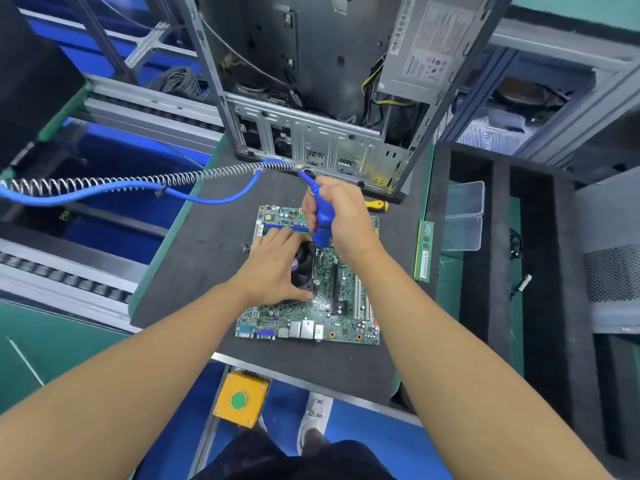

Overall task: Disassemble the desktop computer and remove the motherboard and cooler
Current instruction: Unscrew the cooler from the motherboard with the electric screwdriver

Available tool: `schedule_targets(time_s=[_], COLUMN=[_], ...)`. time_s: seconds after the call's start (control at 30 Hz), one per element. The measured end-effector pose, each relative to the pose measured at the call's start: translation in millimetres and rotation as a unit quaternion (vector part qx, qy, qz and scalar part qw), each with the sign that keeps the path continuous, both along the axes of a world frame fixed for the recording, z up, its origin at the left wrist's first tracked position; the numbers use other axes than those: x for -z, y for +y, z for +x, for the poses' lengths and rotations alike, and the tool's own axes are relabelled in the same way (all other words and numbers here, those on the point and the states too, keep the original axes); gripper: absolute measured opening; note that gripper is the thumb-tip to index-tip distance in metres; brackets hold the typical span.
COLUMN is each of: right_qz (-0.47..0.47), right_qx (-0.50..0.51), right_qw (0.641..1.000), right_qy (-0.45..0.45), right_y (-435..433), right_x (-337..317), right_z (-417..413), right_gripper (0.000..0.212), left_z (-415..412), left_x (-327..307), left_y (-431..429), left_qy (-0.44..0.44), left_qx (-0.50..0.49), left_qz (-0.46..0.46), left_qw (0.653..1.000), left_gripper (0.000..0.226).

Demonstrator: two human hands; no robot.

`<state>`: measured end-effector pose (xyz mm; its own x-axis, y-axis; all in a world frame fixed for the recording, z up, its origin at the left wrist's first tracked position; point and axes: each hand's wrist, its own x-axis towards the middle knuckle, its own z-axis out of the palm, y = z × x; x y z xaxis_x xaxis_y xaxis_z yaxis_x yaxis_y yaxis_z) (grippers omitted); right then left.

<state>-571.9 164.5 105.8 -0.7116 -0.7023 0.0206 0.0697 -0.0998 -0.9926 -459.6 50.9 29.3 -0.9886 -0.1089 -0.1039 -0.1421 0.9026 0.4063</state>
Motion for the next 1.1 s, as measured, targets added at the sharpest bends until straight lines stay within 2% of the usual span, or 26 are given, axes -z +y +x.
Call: schedule_targets(time_s=[0.4, 1.1], right_qz=[0.010, -0.002], right_qx=[-0.020, -0.016], right_qw=[0.999, 1.000], right_qy=[0.026, 0.009], right_y=[-0.1, 6.0], right_x=[1.4, 0.5], right_z=[3.1, 4.1], right_gripper=[0.029, 0.029], left_z=[0.9, 5.6], left_x=[-0.5, 3.2], left_y=[1.9, 7.7], left_qy=[0.006, 0.005], left_qx=[-0.004, -0.022], left_qz=[0.001, 0.015], left_qw=[1.000, 1.000], left_gripper=[0.098, 0.106])
